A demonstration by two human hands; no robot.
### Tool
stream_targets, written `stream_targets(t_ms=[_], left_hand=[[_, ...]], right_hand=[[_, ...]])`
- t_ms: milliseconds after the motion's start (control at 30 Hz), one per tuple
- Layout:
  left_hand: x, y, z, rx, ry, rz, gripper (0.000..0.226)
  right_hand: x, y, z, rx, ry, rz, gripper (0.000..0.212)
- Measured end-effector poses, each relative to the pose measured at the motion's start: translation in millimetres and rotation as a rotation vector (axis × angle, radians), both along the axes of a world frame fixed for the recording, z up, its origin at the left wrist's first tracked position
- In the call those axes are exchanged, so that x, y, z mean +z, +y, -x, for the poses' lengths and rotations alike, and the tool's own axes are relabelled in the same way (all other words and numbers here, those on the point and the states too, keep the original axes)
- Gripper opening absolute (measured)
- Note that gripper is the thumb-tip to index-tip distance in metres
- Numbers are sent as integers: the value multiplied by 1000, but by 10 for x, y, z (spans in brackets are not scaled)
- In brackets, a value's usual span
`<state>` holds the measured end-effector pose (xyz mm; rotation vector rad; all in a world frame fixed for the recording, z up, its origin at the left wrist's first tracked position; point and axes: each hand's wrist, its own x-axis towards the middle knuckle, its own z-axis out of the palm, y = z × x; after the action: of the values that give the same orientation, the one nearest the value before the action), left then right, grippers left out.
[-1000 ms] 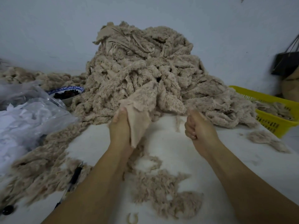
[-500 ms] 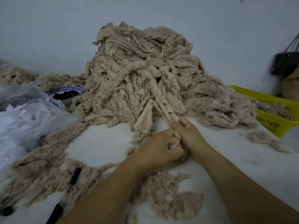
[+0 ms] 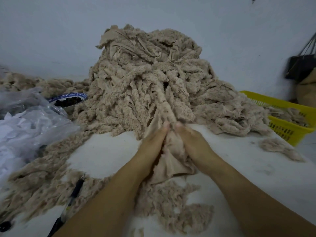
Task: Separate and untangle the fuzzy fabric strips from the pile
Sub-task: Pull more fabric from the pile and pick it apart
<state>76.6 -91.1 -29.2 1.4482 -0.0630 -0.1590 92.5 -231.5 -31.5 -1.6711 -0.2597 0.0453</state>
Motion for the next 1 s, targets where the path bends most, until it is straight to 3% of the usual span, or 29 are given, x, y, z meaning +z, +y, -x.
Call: stream_targets(t_ms=[67,133,233,333,367,433,500,600,700,800,867,1000], left_hand=[[33,45,-60,54,210,254,60],[54,120,-97,101,326,429,46],[66,180,-118,168,340,582,30],[62,146,-142,201,239,563,23],[64,125,-142,221,137,487,21],[88,84,-59,211,-163,57,32],[77,-4,66,37,-375,-348,34],[17,-185,181,-297,-444,-558,28],[-8,-225,179,-344,-370,-404,29],[-36,-154,136,-273,-225,-243,31],[-78,-108,86,-198,-148,-154,26],[-105,-85,-27,-26,10,101,28]], right_hand=[[12,80,89,128,-14,116,42],[16,128,142,269,-9,195,49],[-23,142,158,451,19,287,50],[-116,128,116,395,-16,300,46],[-140,112,77,293,-15,264,43],[-163,66,-8,43,41,127,44],[-131,8,-84,-87,159,-118,55],[-75,-100,-113,-39,277,-379,44],[-91,-146,-144,-66,267,-383,40],[-63,-133,-191,-277,201,-295,39],[-35,-129,-232,-387,204,-341,43],[-14,-133,-209,-365,201,-384,51]])
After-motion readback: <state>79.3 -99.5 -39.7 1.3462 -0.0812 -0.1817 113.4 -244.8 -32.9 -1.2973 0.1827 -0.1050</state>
